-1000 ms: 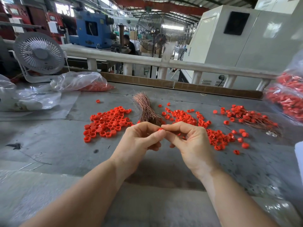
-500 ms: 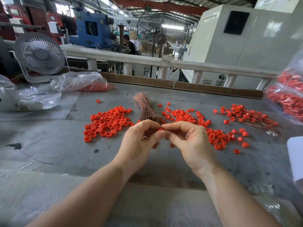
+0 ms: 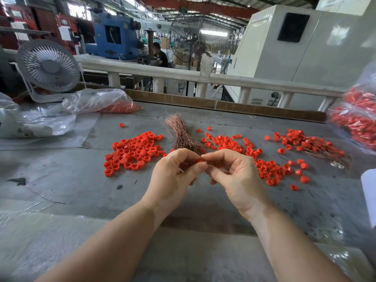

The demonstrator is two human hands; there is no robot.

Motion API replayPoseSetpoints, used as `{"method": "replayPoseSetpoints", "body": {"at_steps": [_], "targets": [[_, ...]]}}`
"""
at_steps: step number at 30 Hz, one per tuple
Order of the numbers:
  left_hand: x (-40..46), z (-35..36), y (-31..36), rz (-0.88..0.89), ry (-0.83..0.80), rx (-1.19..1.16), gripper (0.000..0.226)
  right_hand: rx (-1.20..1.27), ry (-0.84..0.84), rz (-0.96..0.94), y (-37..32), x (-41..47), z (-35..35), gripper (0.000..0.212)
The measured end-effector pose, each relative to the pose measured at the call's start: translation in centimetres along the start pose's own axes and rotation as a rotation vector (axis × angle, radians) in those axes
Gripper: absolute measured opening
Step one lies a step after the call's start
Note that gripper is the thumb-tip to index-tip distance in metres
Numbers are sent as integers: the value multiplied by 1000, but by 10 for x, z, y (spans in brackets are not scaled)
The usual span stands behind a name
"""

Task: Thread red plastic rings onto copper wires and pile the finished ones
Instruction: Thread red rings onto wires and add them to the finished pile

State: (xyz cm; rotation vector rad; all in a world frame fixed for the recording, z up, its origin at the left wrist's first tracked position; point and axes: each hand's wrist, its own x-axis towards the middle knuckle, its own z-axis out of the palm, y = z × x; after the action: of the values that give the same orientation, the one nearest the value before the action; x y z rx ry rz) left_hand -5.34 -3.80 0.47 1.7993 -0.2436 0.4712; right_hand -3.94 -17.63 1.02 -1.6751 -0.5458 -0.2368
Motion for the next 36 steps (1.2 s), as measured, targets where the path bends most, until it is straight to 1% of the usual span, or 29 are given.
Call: {"method": "replayPoseSetpoints", "body": {"at_steps": [6, 12, 18, 22, 27, 32, 36], "targets": [[-1, -1, 2, -10, -26, 18, 7, -1, -3, 11, 2, 0, 0, 27], [-1, -2, 3, 0, -41, 66, 10, -2, -7, 15, 3, -1, 0, 24], [-1, -2, 1, 58, -53, 160, 1, -11, 5, 18, 2, 0, 1, 20], [0, -4, 0, 75, -42, 184, 1, -17, 2, 19, 1, 1, 3, 19], [0, -4, 1, 52, -37, 160, 3, -30, -1, 19, 0, 0, 3, 20], [-1, -2, 4, 18, -5, 12, 18, -3, 21, -3, -2, 0, 2, 27], [0, -3, 3, 20, 31, 1, 22, -29, 18, -19, -3, 0, 2, 26]]}}
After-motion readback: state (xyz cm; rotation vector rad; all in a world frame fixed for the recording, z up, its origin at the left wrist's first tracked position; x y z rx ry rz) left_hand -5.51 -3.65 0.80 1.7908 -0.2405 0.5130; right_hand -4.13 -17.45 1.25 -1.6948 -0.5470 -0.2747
